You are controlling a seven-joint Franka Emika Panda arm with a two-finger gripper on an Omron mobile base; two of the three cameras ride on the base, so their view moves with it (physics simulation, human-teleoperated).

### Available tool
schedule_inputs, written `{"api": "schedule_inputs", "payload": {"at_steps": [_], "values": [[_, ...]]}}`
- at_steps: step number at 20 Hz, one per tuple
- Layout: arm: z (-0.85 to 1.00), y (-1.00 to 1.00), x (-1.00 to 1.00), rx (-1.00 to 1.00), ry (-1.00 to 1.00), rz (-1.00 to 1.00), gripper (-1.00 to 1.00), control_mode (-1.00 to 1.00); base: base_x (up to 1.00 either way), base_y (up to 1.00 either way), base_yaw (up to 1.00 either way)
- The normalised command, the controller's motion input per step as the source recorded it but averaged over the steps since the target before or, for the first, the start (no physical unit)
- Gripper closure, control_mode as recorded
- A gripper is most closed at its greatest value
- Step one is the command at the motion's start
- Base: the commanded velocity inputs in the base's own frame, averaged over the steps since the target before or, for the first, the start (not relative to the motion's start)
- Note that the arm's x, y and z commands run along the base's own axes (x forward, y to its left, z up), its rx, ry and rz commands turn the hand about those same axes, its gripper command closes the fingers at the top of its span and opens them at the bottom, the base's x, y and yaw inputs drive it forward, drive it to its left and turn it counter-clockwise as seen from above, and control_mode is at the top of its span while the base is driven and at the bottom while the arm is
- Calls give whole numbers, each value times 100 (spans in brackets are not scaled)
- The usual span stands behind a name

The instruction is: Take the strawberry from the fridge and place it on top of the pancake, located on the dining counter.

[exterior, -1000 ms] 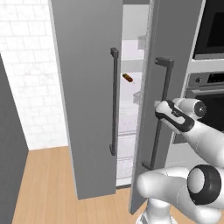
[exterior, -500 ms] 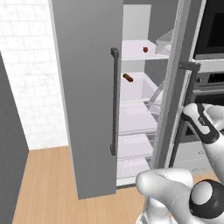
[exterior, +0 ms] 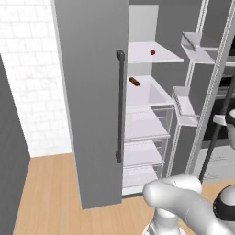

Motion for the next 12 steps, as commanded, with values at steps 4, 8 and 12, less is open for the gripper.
{"api": "schedule_inputs", "payload": {"at_steps": [4, 8, 12], "values": [[-33, -100, 0, 0, -14, -7, 100, -100, 0, 0, 0], [-29, -100, 0, 0, -11, -11, 100, -100, 0, 0, 0], [-19, -100, 0, 0, -10, -20, 100, -100, 0, 0, 0]]}}
